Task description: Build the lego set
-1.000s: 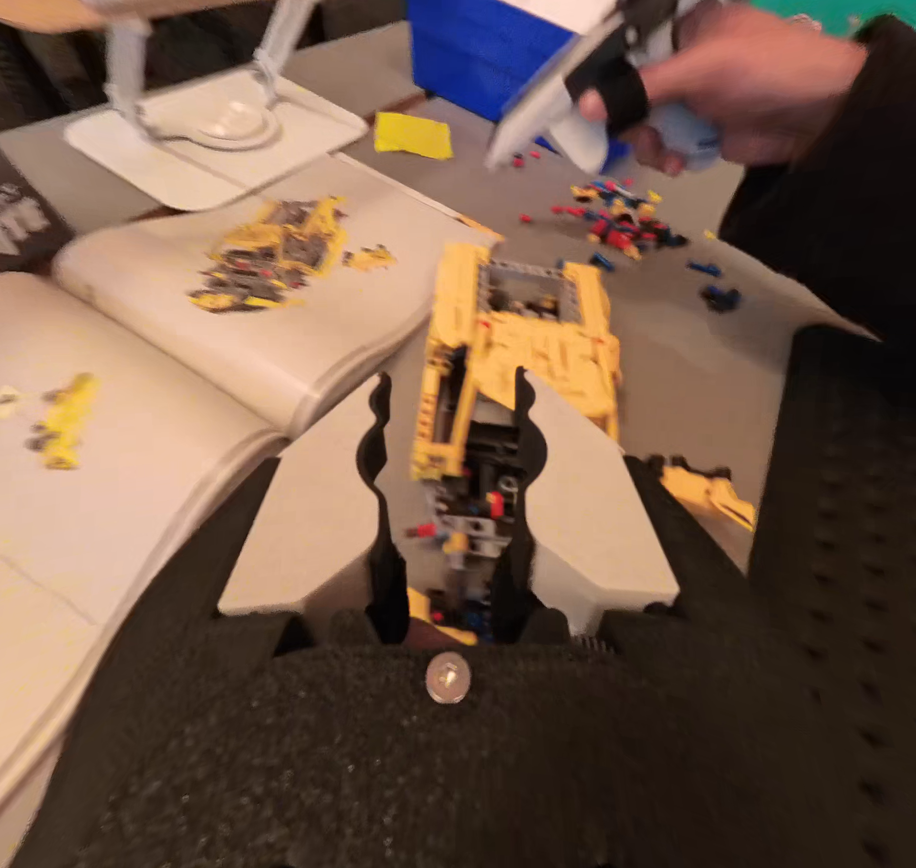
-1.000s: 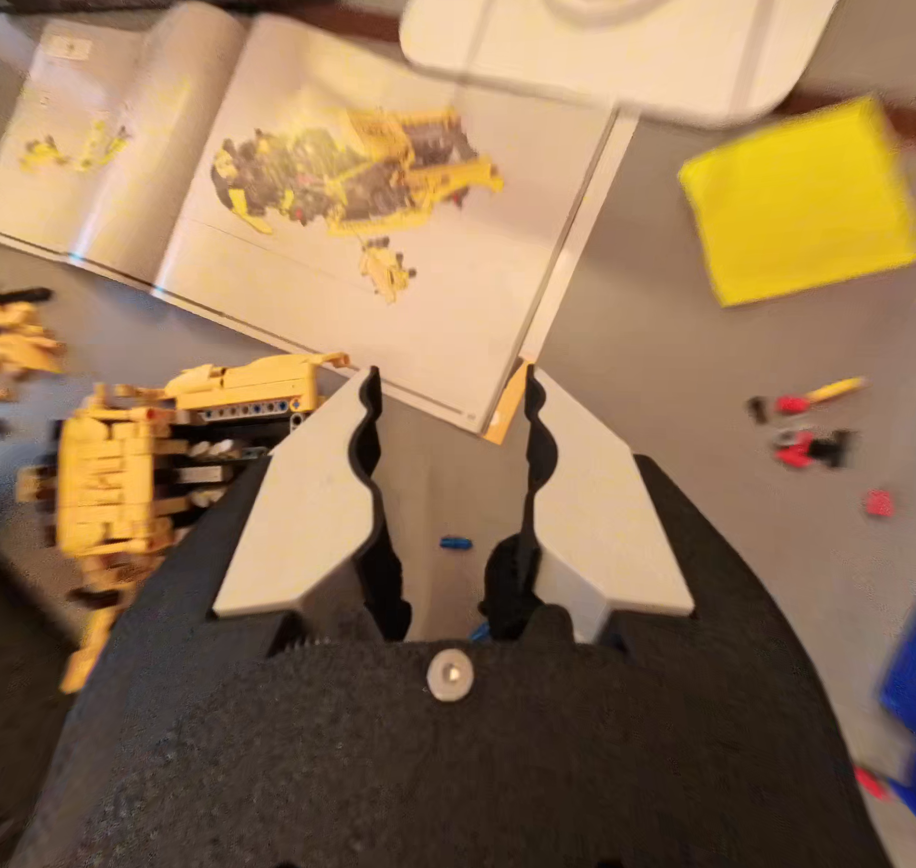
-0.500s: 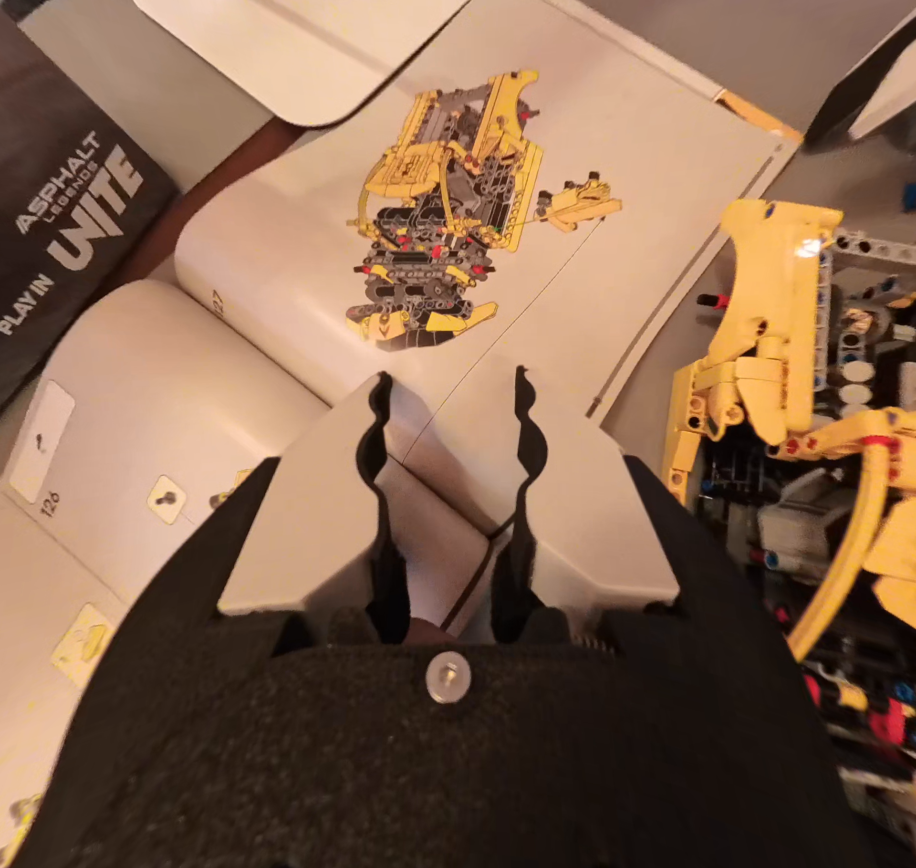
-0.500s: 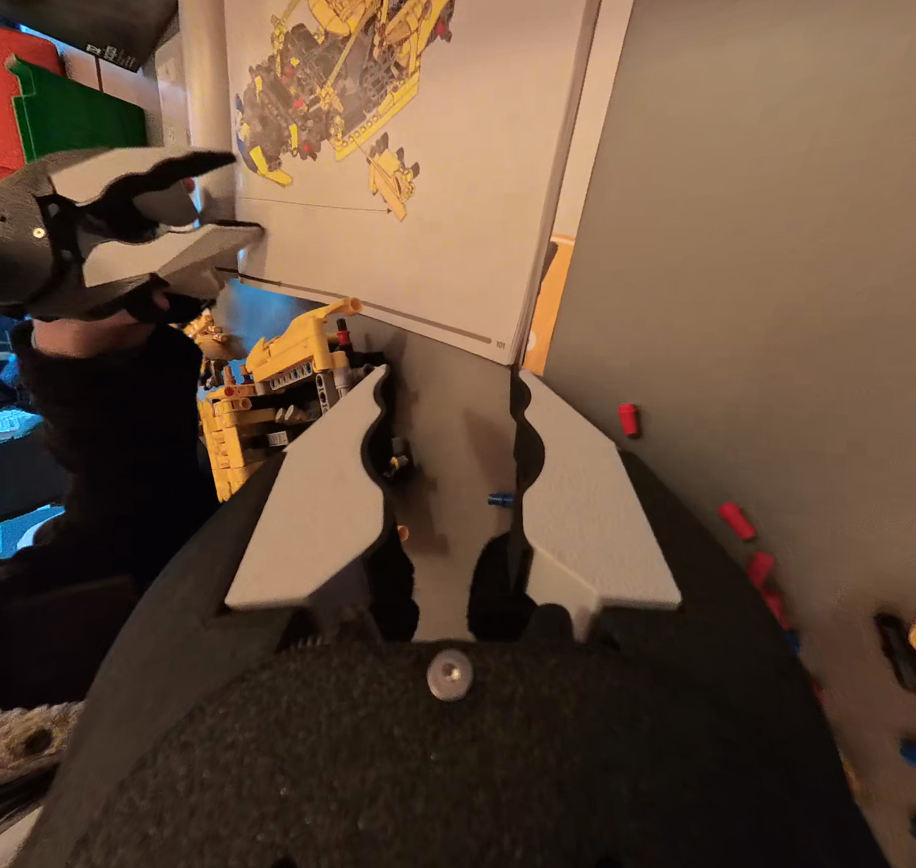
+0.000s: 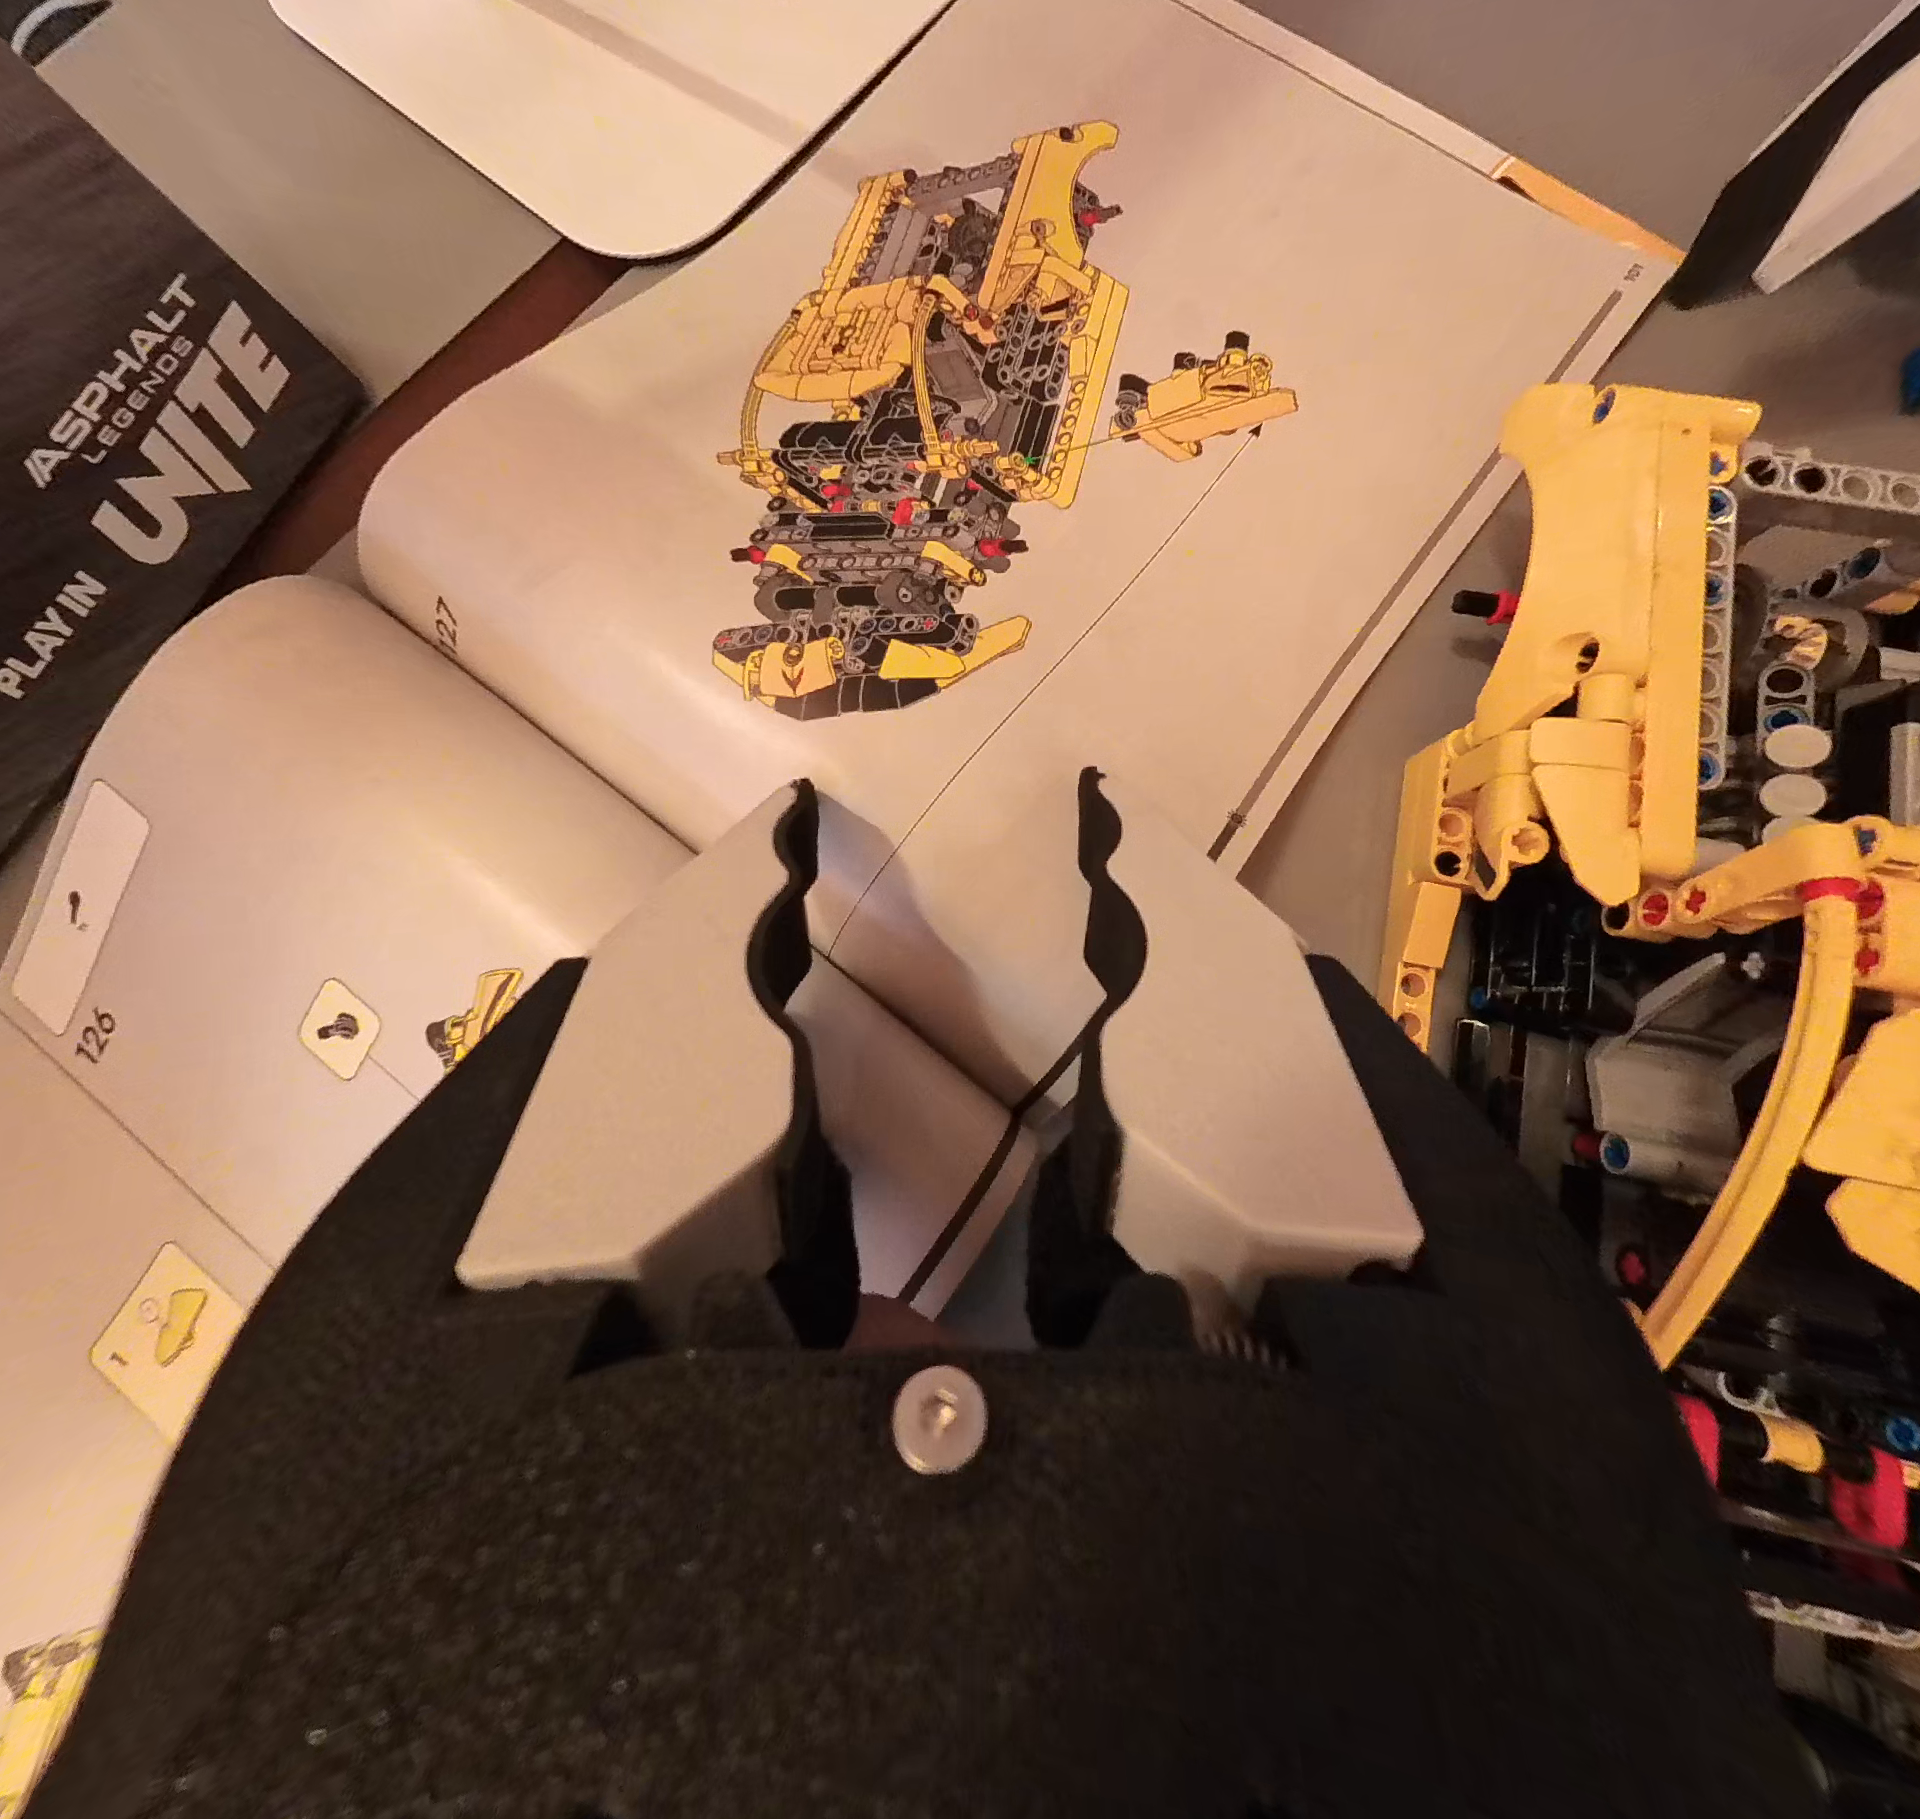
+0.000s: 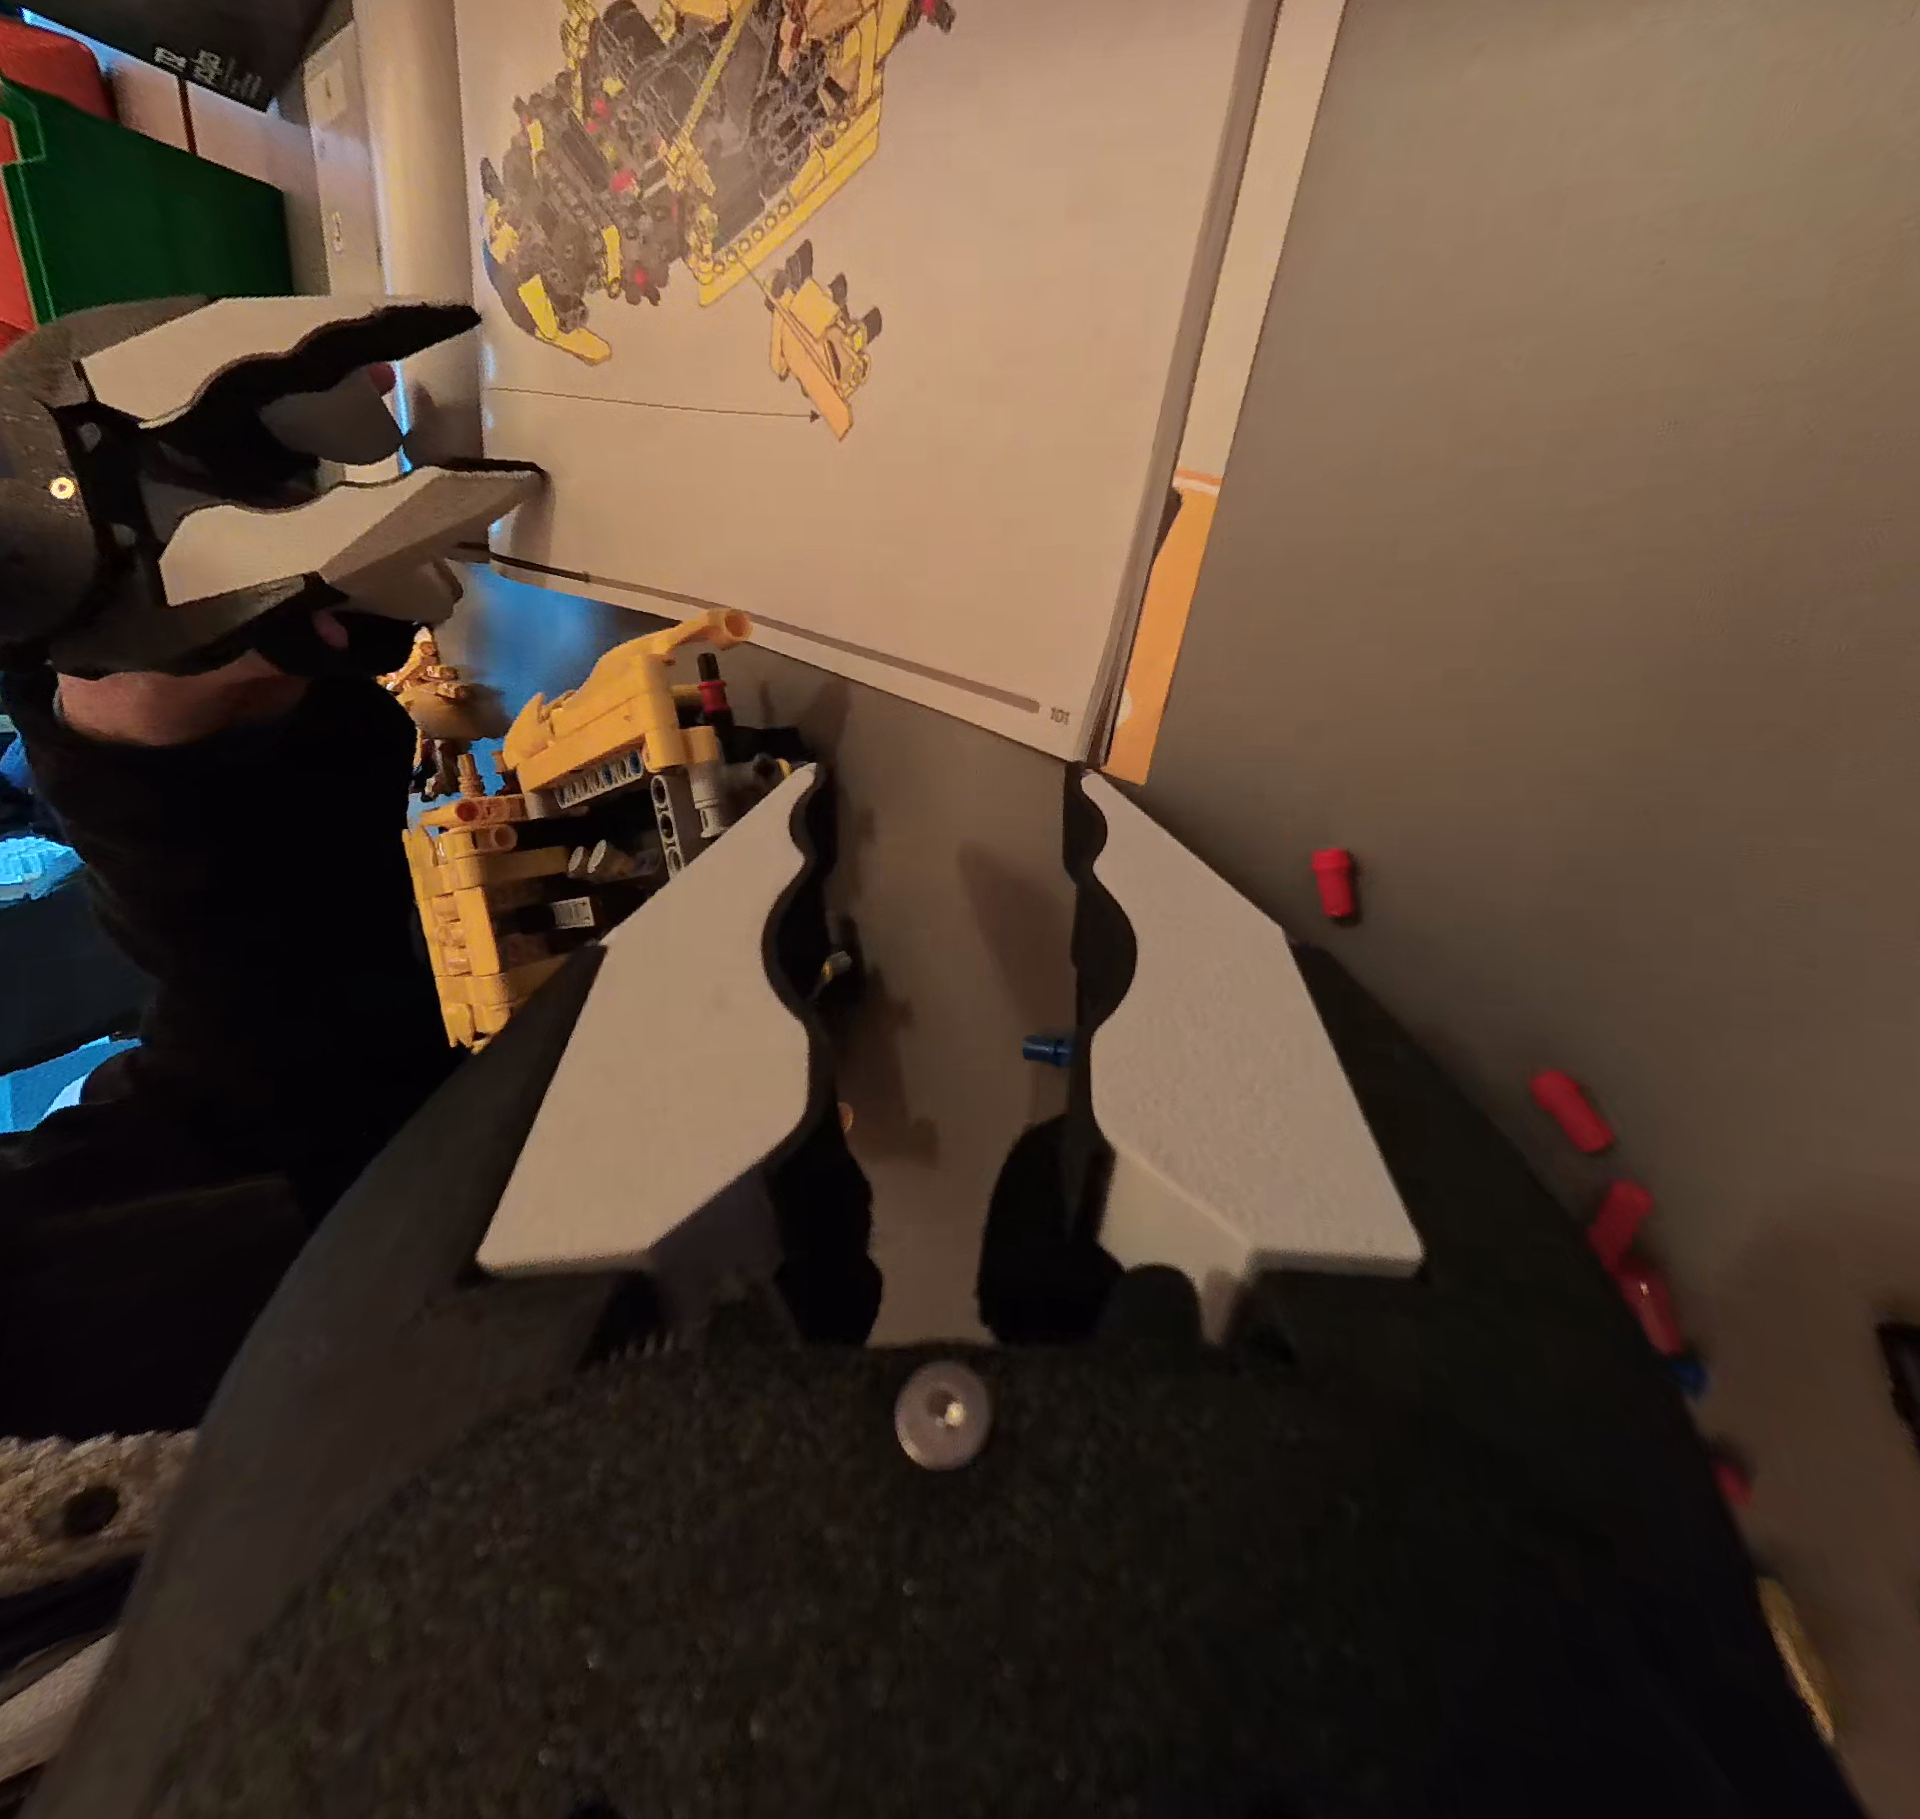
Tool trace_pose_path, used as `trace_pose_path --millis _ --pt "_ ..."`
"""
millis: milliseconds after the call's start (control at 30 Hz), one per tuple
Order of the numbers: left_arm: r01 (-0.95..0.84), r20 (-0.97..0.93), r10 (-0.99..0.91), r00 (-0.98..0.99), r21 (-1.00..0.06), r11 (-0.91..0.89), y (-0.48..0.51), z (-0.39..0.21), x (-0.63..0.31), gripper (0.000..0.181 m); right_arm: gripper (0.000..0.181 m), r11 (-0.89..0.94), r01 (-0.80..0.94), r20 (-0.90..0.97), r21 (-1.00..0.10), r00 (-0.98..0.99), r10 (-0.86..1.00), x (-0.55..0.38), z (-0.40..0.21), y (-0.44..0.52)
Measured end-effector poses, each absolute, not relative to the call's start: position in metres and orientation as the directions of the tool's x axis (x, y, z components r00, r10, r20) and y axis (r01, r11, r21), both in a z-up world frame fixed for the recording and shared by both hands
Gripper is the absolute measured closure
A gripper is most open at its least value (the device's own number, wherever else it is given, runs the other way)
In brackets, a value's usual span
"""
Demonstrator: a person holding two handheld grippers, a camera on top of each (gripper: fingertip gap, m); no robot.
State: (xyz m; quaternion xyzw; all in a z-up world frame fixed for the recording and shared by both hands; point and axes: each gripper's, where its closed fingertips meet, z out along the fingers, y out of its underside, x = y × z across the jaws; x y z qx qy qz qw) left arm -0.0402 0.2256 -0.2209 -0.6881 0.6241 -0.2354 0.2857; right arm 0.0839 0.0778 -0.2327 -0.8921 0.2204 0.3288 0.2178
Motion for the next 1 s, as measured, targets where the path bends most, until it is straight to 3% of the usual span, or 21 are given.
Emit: trace_pose_path --millis 1000 --pt "-0.725 -0.032 -0.993 0.114 -0.686 -0.061 0.225 -0.222 -0.04 0.131 0.145 -0.777 -0.58 -0.715 -0.244 0.649 -0.259 0.092 -0.232 0.081"
